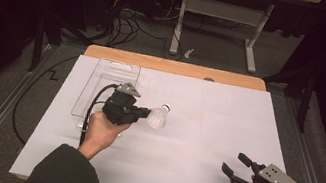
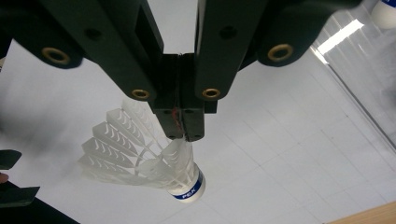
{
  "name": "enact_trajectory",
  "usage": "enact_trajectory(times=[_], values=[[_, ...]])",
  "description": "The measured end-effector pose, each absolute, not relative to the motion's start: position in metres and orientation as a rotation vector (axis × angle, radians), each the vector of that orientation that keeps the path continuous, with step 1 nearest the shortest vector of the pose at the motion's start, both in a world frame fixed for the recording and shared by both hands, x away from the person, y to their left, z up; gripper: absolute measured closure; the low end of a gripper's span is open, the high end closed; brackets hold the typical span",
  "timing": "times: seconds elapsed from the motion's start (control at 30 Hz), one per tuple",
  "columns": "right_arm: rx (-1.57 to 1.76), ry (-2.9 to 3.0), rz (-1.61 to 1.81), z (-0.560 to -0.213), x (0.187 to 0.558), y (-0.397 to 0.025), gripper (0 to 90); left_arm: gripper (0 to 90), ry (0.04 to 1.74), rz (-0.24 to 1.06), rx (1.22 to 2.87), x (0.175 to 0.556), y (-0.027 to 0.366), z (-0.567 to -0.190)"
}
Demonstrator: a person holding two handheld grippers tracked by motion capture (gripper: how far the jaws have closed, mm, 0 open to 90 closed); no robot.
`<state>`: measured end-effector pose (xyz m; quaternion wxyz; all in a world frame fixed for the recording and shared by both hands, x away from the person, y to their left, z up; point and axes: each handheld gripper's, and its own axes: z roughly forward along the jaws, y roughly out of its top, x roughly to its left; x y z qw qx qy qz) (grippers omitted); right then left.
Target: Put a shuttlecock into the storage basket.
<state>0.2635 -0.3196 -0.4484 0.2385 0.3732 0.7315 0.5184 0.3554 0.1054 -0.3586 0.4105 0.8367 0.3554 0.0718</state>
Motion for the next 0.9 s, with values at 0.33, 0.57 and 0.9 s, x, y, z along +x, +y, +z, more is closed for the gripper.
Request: enact_trajectory(times=[0.33, 0.57, 0.9], values=[[1.023, 2.005, 1.421, -0.449, 0.264, -0.320, 29.8, 90.0, 0.931, 0.206, 2.078, 0.358, 0.117, -0.358], [1.021, 2.004, 1.421, -0.449, 0.264, -0.320, 29.8, 90.0, 0.941, 0.223, 2.064, 0.356, 0.125, -0.357], [1.021, 2.005, 1.418, -0.449, 0.265, -0.320, 29.8, 90.0, 0.974, 0.253, 2.033, 0.354, 0.140, -0.355]])
